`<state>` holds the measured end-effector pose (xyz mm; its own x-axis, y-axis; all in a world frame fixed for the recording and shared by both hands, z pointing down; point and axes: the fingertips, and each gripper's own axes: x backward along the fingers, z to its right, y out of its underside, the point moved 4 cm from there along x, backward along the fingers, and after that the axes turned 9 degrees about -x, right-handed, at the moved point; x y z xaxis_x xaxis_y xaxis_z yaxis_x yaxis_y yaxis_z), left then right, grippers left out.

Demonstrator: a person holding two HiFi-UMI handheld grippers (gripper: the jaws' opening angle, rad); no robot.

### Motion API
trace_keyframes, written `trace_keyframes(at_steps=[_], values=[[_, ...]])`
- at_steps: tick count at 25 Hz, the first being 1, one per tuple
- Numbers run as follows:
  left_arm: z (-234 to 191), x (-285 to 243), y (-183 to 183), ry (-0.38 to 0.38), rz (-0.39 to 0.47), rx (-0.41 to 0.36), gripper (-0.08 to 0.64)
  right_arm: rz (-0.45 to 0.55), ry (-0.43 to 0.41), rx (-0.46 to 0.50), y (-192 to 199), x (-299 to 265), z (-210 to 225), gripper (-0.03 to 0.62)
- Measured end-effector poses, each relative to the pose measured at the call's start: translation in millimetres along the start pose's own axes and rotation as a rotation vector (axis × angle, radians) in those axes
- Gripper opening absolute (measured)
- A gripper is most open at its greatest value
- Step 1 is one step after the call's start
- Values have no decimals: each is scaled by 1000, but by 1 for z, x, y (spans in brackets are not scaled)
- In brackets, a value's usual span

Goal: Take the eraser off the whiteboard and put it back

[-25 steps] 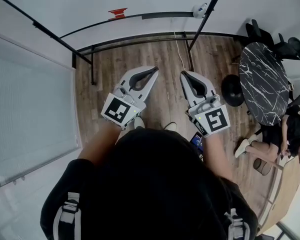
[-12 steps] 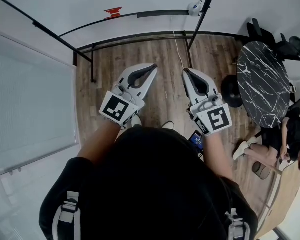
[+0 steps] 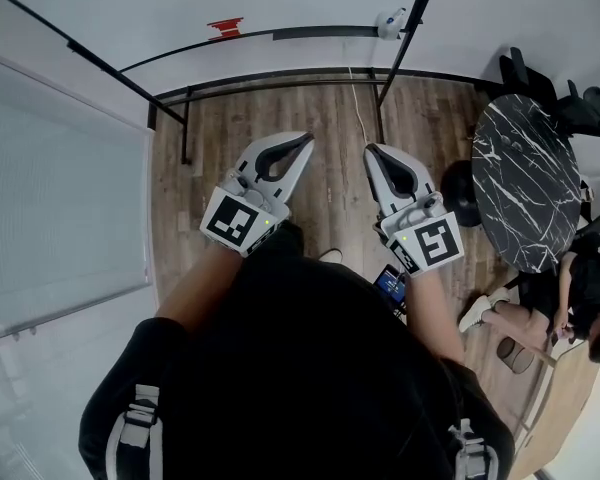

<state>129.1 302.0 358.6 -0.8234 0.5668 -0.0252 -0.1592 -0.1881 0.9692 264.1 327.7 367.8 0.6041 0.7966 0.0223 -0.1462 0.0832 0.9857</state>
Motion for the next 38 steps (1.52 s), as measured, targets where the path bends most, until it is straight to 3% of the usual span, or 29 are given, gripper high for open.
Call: trace_keyframes(at_steps=[9, 19, 28, 38], values=[[-60, -37, 25, -2, 25, 20, 5, -34, 14, 21, 4, -59, 38, 2], [-191, -104, 41, 68, 59, 17, 5, -46, 106, 44, -19, -183, 100, 2], [-293, -148, 63, 142, 81, 29, 5, -24, 278, 23, -27, -274, 149, 2], [-349, -194, 79, 165, 77, 46, 5, 20, 428, -15, -41, -318, 206, 3]])
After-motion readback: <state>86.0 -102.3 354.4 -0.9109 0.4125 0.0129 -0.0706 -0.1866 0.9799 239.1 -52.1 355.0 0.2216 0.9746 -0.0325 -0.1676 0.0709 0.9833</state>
